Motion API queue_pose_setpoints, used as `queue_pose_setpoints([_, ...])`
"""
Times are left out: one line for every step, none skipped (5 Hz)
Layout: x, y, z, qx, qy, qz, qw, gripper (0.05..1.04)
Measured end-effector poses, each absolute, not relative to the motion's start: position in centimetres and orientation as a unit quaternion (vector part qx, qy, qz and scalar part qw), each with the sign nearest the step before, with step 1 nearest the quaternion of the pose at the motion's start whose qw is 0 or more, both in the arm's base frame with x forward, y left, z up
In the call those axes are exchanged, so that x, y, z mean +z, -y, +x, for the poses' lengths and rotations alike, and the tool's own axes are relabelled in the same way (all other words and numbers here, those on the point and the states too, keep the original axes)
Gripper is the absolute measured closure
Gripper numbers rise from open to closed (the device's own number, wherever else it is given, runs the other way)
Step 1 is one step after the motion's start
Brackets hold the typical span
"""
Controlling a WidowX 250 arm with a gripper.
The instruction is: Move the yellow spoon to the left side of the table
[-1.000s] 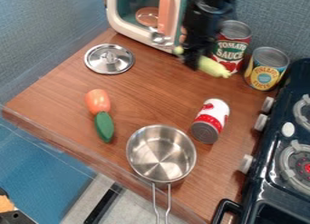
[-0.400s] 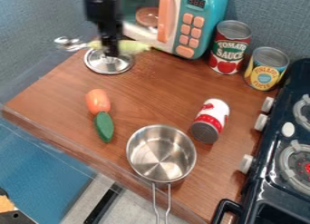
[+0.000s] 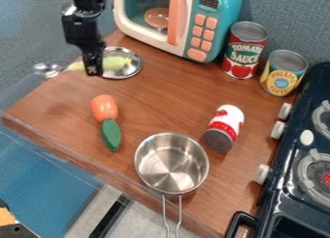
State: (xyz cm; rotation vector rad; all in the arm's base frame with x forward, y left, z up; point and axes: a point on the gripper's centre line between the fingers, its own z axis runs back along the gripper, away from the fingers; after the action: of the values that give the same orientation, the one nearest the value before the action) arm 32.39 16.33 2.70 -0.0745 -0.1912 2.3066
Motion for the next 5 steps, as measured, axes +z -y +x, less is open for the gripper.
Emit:
queue_pose_setpoints([0.7,-16.7,31.5,0.924,0.074,-0.012,0.374,0.684])
queue_pose_setpoints([0.3,-16.2,31.4,0.930,0.075,-0.012,0.358,0.684])
queue_pose_setpoints([-0.8,-16.3,31.0,0.933,0.073,0.010,0.353,0.684])
queue_pose_setpoints([-0.9,-16.6,31.3,0.932,0.077,0.015,0.353,0.604])
queue_pose_setpoints([-1.0,-16.3,31.1,0.937,0.064,0.012,0.342,0.294])
